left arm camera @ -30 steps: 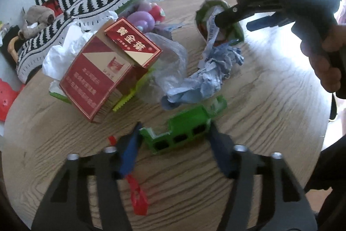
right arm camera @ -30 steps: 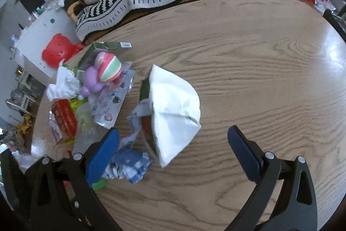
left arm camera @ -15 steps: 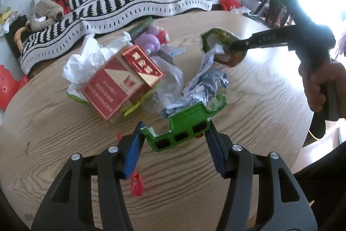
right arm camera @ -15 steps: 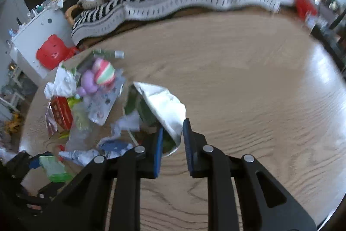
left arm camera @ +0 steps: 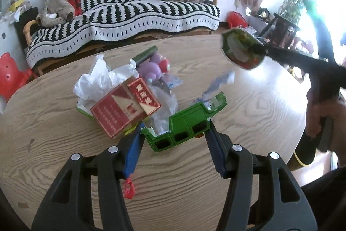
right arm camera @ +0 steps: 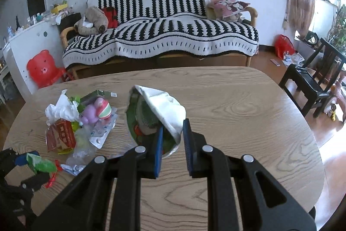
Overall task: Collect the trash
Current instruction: 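Carry both held items over the black gold-rimmed trash bin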
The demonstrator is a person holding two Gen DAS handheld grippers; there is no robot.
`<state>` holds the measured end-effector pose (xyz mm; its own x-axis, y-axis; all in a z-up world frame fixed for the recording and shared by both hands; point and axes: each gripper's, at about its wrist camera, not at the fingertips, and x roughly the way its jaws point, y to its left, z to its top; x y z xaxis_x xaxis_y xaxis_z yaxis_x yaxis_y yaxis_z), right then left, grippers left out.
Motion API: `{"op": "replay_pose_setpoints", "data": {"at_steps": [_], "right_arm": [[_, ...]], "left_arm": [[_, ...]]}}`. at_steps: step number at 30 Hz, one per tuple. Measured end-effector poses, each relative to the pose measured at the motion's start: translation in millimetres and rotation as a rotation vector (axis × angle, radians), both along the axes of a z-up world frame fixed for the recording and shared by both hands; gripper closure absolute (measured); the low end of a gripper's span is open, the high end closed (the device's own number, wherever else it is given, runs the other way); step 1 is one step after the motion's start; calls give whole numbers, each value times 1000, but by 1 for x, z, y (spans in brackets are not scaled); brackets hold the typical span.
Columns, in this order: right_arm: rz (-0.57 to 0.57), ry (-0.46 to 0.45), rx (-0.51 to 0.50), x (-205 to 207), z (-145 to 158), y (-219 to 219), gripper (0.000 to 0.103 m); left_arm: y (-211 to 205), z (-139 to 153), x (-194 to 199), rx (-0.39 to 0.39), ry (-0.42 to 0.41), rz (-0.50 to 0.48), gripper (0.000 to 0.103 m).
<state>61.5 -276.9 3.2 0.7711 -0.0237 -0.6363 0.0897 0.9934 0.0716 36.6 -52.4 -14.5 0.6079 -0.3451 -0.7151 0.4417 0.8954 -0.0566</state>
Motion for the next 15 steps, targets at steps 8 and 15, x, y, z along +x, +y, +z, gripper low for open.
{"op": "replay_pose_setpoints", "data": {"at_steps": [8, 15], "right_arm": [[-67, -4, 25, -48, 10, -53, 85], [-253, -17, 50, -142, 9, -151, 85]], "left_arm": [[-55, 14, 0, -19, 19, -35, 48], [-158, 12, -23, -38, 29, -209, 48]]}}
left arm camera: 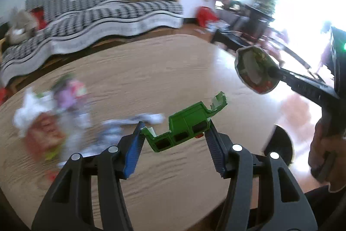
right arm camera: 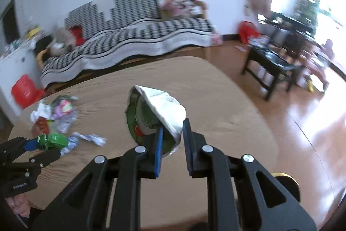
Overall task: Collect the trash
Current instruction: 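Carry both held items over the black gold-rimmed trash bin, then open both tools to drop the items into the bin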
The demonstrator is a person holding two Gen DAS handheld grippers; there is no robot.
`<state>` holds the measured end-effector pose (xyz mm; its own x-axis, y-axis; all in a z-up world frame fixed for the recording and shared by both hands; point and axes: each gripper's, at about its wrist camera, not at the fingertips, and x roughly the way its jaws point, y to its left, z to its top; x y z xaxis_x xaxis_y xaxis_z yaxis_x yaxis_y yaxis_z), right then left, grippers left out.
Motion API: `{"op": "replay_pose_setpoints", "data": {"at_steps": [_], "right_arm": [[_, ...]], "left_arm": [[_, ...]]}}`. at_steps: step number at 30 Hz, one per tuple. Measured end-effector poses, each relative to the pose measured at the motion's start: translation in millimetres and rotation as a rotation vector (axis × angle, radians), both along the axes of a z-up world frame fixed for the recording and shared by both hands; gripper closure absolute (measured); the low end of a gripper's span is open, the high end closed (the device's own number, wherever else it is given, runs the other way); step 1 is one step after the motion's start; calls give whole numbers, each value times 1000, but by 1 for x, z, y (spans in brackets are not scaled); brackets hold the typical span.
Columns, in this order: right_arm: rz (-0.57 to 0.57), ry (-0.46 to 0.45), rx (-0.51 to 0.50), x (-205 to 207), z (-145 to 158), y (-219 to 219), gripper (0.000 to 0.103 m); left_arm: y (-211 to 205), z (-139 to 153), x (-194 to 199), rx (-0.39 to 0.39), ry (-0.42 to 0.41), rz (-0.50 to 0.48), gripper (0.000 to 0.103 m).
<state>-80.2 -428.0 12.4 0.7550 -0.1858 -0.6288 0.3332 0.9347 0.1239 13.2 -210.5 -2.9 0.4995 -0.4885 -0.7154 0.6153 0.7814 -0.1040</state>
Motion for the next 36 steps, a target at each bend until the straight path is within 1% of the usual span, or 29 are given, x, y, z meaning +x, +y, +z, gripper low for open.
{"op": "replay_pose_setpoints", "data": {"at_steps": [5, 7, 9, 10, 13, 17, 19, 22, 24, 28, 34, 35, 36], "right_arm": [[-189, 25, 48, -80, -21, -78, 85], [-272, 48, 83, -113, -36, -110, 85], [-349, 89, 126, -144, -54, -141, 85], [-379, 109, 149, -156, -62, -154, 85], [-458, 179, 232, -187, -93, -190, 85], [-530, 240, 340, -219, -132, -223, 85], [-555, 258, 388, -230, -148, -234, 85], [-573, 267, 418, -238, -160, -245, 85], [-580, 264, 424, -240, -162, -249, 85], [-579, 256, 420, -241, -162, -251, 85], [-595, 247, 403, -231, -162, -255, 85], [-603, 245, 396, -231, -160, -256, 84], [-607, 244, 394, -232, -160, -254, 80]], "left_arm": [[-99, -13, -43, -29, 23, -190, 48], [-139, -25, -63, -40, 63, -268, 48], [-175, -41, -82, -42, 104, -331, 48], [-198, -52, -93, -34, 130, -369, 48], [-245, -83, -116, -12, 201, -443, 48], [-295, -128, -132, 37, 293, -494, 48], [-312, -146, -137, 60, 313, -502, 48], [-328, -165, -144, 80, 335, -509, 48], [-336, -173, -144, 88, 341, -511, 48], [-349, -179, -143, 107, 338, -509, 48], [-356, -185, -136, 103, 357, -508, 48], [-358, -185, -135, 102, 361, -507, 46], [-360, -186, -134, 101, 367, -506, 43]]}}
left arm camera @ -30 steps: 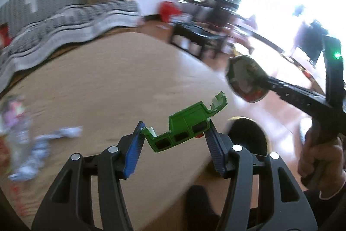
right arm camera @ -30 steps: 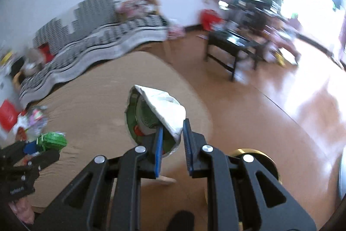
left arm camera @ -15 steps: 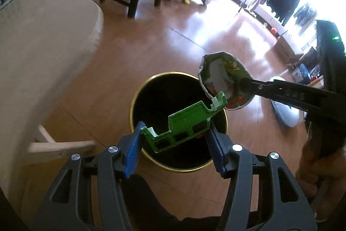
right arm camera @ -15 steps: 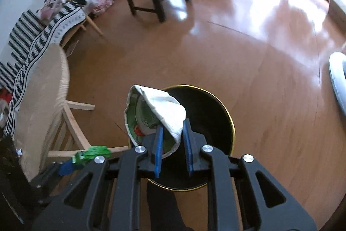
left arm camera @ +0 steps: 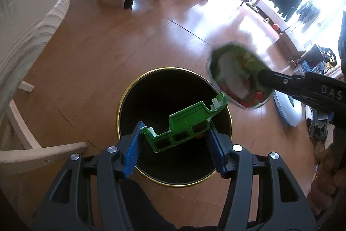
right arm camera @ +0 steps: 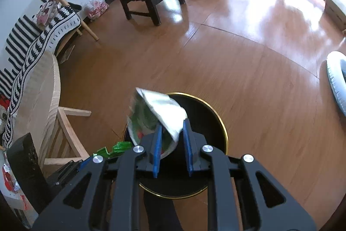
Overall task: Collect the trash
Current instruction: 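Open both tools to drop the items into the bin, then move both open tools back over the table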
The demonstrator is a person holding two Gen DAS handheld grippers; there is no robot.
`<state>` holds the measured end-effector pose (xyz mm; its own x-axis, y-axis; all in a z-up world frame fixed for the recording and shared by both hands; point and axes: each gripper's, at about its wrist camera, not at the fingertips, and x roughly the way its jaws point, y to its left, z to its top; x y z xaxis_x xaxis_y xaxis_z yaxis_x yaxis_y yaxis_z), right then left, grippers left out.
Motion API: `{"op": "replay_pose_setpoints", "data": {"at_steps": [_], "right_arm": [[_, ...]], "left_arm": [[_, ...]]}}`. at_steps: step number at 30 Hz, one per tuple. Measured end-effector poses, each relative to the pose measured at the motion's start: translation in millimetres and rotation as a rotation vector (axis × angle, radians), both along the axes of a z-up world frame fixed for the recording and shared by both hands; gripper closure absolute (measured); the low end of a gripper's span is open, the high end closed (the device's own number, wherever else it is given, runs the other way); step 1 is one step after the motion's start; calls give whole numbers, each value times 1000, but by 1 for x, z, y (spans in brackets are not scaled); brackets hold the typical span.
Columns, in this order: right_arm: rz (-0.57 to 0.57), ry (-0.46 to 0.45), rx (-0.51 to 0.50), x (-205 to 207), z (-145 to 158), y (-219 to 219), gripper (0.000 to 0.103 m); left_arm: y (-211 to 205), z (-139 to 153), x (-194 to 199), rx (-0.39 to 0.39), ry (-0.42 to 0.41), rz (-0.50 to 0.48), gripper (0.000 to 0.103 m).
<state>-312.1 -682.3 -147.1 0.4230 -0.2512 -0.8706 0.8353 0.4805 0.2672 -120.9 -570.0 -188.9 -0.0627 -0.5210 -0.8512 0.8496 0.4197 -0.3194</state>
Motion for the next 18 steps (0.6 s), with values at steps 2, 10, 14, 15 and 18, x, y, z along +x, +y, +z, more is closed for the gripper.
{"op": "replay_pose_setpoints", "data": {"at_steps": [2, 10, 14, 15, 18], "right_arm": [[-10, -6, -8, -2, 3, 0, 44], [27, -55, -45, 8, 28, 14, 33], [99, -85, -113, 33, 57, 42, 25], [119, -93, -130, 41, 65, 50, 23], [206, -136, -164, 70, 89, 81, 20]], "left_arm": [[0, -1, 0, -4, 2, 7, 33], [19, 21, 4, -39, -8, 23, 17], [51, 50, 16, -64, -32, 66, 11], [61, 58, 20, -72, -41, 77, 11], [104, 88, 35, -100, -77, 120, 10]]}}
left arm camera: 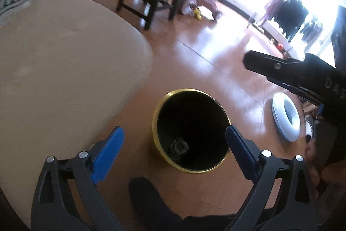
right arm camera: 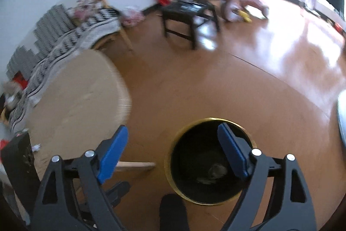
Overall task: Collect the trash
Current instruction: 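Move both open tools back over the table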
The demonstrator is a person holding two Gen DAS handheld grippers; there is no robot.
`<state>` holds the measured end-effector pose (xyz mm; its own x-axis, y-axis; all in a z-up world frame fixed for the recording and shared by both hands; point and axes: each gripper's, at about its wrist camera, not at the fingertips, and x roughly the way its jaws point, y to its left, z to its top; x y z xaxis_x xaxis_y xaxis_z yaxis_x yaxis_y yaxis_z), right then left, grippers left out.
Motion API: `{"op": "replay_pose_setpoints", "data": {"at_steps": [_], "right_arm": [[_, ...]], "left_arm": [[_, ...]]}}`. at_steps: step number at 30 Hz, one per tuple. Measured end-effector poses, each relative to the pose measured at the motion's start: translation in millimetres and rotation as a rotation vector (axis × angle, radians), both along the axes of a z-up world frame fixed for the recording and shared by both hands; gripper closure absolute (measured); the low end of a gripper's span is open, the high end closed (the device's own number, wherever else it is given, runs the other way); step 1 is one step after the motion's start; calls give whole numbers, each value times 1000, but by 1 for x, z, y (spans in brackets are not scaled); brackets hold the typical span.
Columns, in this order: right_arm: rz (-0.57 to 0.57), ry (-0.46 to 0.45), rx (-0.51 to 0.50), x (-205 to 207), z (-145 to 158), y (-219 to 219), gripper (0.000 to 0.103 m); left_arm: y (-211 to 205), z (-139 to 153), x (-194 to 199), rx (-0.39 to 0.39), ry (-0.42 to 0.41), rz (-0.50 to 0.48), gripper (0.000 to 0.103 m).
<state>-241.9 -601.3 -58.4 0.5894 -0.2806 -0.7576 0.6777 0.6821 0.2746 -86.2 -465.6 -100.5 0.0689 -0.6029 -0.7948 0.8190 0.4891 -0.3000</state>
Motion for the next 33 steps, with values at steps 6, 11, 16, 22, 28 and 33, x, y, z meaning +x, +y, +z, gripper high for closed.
{"op": "replay_pose_setpoints", "data": {"at_steps": [6, 11, 16, 22, 28, 33], "right_arm": [[217, -77, -20, 76, 37, 83, 17], [410, -98, 0, 145, 50, 167, 17], [612, -98, 8, 204, 61, 256, 17], [802, -65, -15, 248, 61, 339, 17], [904, -1, -70, 267, 42, 383, 17], [939, 42, -86, 277, 27, 394, 16]], "left_arm": [[106, 50, 36, -10, -128, 139, 9], [217, 73, 75, 13, -199, 317, 9], [326, 85, 105, 21, -272, 487, 9], [418, 85, 131, 75, -345, 598, 9], [452, 72, 149, 145, -431, 536, 9], [441, 61, 161, 204, -511, 443, 9]]}}
